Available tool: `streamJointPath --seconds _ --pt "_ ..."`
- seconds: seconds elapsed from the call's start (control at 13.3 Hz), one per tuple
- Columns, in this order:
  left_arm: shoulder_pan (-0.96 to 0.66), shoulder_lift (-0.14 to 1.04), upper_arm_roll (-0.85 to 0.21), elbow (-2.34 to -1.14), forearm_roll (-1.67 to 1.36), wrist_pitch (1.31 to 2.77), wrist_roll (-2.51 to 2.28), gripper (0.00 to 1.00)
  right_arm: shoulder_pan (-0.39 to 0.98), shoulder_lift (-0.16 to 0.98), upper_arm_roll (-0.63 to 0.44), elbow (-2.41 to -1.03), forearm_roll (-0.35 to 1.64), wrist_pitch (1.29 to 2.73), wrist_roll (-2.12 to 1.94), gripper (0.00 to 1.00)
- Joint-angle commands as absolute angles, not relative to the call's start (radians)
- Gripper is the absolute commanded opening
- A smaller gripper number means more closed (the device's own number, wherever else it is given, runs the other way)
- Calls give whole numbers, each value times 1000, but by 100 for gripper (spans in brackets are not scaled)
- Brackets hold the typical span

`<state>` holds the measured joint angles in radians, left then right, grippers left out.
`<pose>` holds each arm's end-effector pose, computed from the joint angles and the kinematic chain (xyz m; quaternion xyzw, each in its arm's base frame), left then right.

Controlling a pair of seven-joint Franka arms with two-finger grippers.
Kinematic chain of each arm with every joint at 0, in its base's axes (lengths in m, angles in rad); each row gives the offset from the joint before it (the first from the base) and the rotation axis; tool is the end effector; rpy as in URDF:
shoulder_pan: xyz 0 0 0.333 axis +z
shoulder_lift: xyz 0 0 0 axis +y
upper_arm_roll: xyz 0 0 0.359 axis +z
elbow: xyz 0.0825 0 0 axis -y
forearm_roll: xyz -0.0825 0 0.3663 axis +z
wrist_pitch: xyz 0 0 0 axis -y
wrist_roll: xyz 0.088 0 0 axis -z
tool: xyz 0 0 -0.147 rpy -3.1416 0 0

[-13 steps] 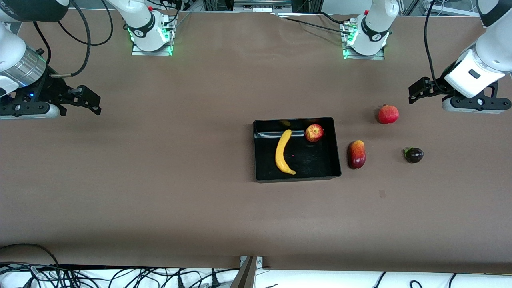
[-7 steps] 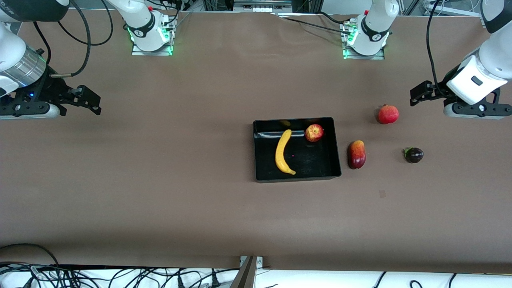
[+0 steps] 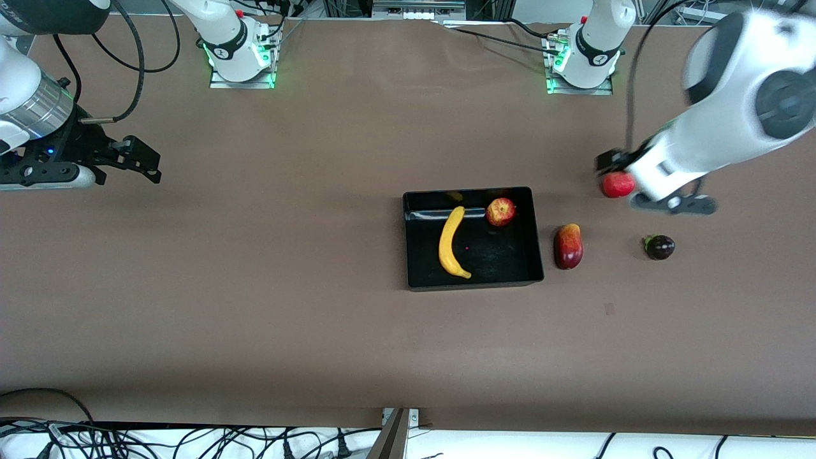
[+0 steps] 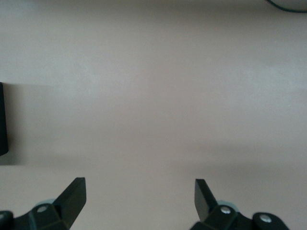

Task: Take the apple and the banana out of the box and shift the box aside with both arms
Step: 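Reach the left gripper into the black tray toward the red apple, then grasp the red apple in the tray with the left gripper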

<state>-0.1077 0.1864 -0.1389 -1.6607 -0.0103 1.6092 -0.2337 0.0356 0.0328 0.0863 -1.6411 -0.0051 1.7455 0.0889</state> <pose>0.5567 -0.1362 0.4873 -0.9929 0.0059 0.1187 0.0106 0.5613 0.0673 0.5932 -0.9992 -0.0168 -0.0358 0.0027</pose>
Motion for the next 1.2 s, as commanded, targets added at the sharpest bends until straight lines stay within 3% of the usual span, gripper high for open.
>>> streamJointPath --seconds 0.0,0.38,1.13 --pt "-205 332 -156 -1611 2 1722 -491 100 25 35 98 -1628 -20 1735 84 100" --pt "-307 495 -155 -1652 11 1954 -649 100 25 35 97 -1628 -20 1733 86 100" --pt "-370 508 -156 -1983 61 2279 -767 100 23 35 97 -1628 -20 1733 86 100"
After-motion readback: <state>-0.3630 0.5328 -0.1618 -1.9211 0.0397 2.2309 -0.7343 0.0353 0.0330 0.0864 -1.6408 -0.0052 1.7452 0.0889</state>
